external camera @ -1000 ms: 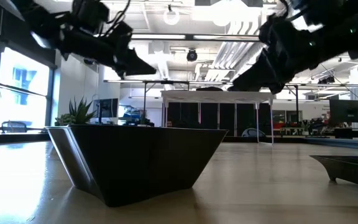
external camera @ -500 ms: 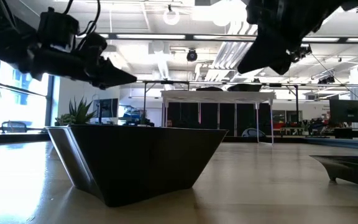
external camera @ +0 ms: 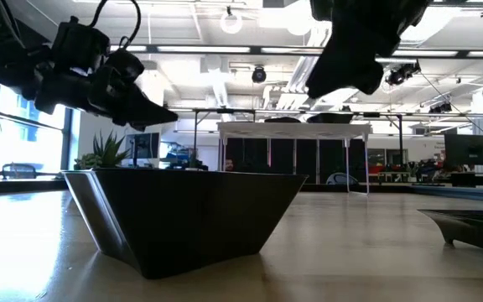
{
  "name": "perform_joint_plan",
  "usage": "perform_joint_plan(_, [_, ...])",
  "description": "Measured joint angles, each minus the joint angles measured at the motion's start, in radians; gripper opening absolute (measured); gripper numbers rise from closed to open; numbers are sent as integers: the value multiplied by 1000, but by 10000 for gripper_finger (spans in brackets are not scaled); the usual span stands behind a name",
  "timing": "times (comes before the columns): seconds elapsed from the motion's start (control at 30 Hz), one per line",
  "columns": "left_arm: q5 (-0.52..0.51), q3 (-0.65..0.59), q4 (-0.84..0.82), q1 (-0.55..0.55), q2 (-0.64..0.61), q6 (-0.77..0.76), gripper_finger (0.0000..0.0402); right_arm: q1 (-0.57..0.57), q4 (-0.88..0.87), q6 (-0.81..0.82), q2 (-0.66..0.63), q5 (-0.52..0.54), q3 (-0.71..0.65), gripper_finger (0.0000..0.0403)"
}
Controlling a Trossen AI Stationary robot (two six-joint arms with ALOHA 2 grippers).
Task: Pick & Place Mini shaped plates
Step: Stack the leaf shaped plate on top of the stacked leaf shaped plates on the shelf
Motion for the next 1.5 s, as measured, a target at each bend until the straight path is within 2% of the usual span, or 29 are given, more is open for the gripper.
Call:
perform_joint_plan(0.17, [-3, 0, -9, 0, 0, 2, 5, 14, -73, 27, 0, -42, 30, 107])
perform_joint_plan(0.37, [-3, 0, -9, 0, 0, 2, 5, 66, -305, 155, 0, -255, 58, 119])
perform_joint_plan(0.57, [-11, 0, -9, 0, 0, 2, 5, 211, -554, 248, 0, -465, 47, 118])
perform_joint_plan(0.73, [-14, 0, -9, 0, 0, 2, 5, 338, -505, 272, 2, -580, 7, 118])
perform_joint_plan(0.87, [-14, 0, -9, 0, 1, 2, 5, 386, -498, 237, 5, -574, -10, 117])
perform_joint_plan(1.17, [-30, 0, -9, 0, 2, 2, 5, 389, -373, 66, 5, -611, -119, 113])
perform_joint_plan(1.5, [-33, 1, -10, 0, 2, -3, 5, 389, -242, -55, 5, -648, -242, 80])
